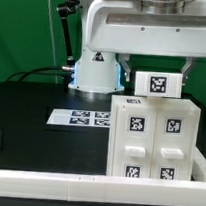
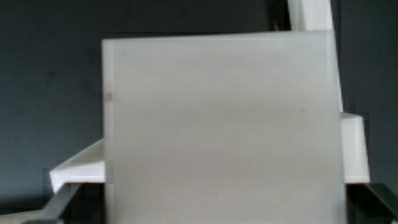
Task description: Assemble cabinet
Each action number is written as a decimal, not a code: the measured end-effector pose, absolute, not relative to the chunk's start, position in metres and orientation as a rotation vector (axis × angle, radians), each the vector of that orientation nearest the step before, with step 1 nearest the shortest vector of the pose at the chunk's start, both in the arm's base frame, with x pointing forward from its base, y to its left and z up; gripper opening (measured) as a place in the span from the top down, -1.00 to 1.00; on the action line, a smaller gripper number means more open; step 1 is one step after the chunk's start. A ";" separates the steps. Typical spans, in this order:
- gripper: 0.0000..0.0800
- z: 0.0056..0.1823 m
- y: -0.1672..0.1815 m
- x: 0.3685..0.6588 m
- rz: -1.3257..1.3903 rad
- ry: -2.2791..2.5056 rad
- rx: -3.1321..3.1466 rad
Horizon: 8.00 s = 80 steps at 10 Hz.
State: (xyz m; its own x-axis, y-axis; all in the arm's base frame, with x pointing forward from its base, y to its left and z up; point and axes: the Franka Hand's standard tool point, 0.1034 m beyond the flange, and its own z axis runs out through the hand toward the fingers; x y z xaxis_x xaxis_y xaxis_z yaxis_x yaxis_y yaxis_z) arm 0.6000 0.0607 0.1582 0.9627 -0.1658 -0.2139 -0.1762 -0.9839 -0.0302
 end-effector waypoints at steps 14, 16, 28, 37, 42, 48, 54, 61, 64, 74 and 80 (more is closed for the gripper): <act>-0.99 0.179 0.058 0.609 0.276 0.271 -3.060; -0.99 0.179 0.057 0.609 0.273 0.270 -3.060; -0.99 0.163 0.054 0.621 0.047 0.270 -3.072; -0.41 0.160 0.054 0.619 0.054 0.294 -3.070; -0.41 0.160 0.059 0.618 0.066 0.696 -3.009; -0.41 0.159 0.065 0.618 0.088 1.354 -2.782; -0.41 0.159 0.069 0.617 0.110 1.966 -2.402; -0.42 0.158 0.077 0.617 0.200 2.471 -1.835; -0.87 0.159 0.077 0.617 0.195 2.391 -1.927; -0.99 0.181 0.084 0.625 0.175 1.942 -2.320; -0.99 0.185 0.084 0.632 0.075 1.221 -2.729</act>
Offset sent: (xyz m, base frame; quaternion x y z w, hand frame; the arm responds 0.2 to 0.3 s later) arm 0.0000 0.0000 0.0000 0.0000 0.0000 0.0000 1.0000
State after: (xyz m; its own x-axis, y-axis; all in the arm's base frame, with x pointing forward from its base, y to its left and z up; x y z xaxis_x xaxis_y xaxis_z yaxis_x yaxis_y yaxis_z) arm 0.6321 0.0844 0.1852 0.6674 -0.7370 -0.1069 -0.7446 -0.6573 -0.1166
